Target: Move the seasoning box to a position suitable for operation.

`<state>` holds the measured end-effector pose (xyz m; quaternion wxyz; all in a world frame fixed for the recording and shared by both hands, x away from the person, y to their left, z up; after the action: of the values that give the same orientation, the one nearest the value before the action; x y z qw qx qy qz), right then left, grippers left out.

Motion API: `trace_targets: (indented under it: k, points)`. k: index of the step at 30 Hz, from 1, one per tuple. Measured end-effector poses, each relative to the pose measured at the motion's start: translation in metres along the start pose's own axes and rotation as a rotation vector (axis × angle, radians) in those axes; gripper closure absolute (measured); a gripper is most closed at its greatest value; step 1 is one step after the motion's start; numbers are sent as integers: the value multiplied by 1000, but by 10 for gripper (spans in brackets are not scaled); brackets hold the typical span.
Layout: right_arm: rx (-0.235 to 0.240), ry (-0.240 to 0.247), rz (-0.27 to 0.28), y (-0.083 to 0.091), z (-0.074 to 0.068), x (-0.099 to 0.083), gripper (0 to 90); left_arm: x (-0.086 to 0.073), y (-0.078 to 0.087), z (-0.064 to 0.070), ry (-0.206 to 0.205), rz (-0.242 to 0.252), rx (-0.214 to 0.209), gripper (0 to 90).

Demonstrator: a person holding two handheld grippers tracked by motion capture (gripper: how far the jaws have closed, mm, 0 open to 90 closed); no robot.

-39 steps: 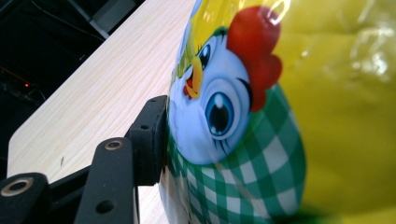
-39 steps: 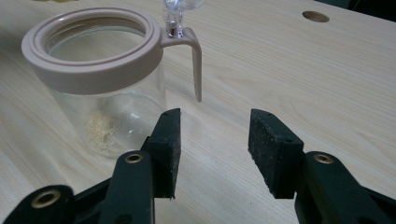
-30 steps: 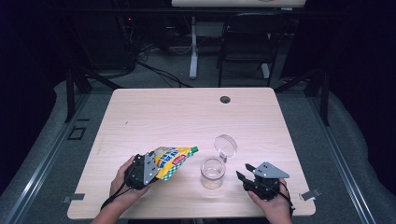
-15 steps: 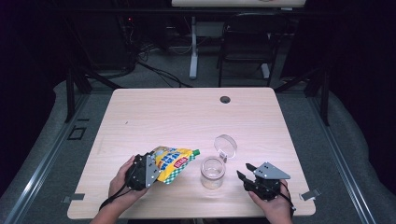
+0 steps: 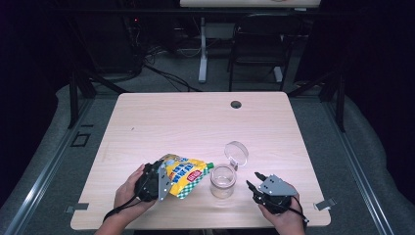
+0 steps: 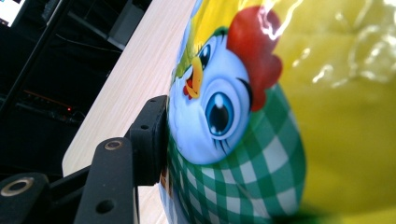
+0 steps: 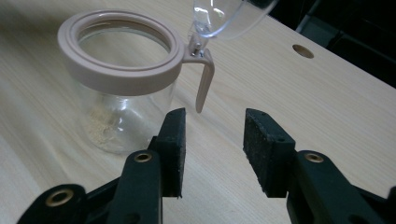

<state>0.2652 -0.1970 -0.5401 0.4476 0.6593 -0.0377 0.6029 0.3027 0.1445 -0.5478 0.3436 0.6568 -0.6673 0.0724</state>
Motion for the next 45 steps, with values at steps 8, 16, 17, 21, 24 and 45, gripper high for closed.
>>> trace_targets:
  k: [8, 16, 17, 21, 24, 45]
  points:
    - [-3, 76, -42, 1, -8, 4, 606, 3, -1, 2, -37, 1, 8, 479]
    - [3, 143, -38, -2, -16, 10, 609, 3, -1, 2, -37, 4, 9, 479]
    - [1, 149, -32, -2, -17, 11, 605, 3, -1, 2, -36, 4, 8, 479]
    - [14, 170, -10, -1, -19, 15, 598, 4, -2, 2, -39, 1, 10, 479]
    - [22, 193, -7, -1, -22, 19, 612, 7, -2, 4, -59, -2, 18, 479]
    - [-24, 308, -8, -7, -30, 27, 625, 26, 0, 0, -228, -21, 62, 480]
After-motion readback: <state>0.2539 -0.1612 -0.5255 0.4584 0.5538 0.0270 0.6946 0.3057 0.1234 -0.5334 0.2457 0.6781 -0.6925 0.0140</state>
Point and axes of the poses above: each handheld gripper's, and its own axes: y roughly backward along the jaws, x roughly out of its top, z roughly to its right, the point moved 3 cm from there along -y, roughly forward along the jaws, and after that the axes turned 15 degrees about x, right-handed, at the moved point
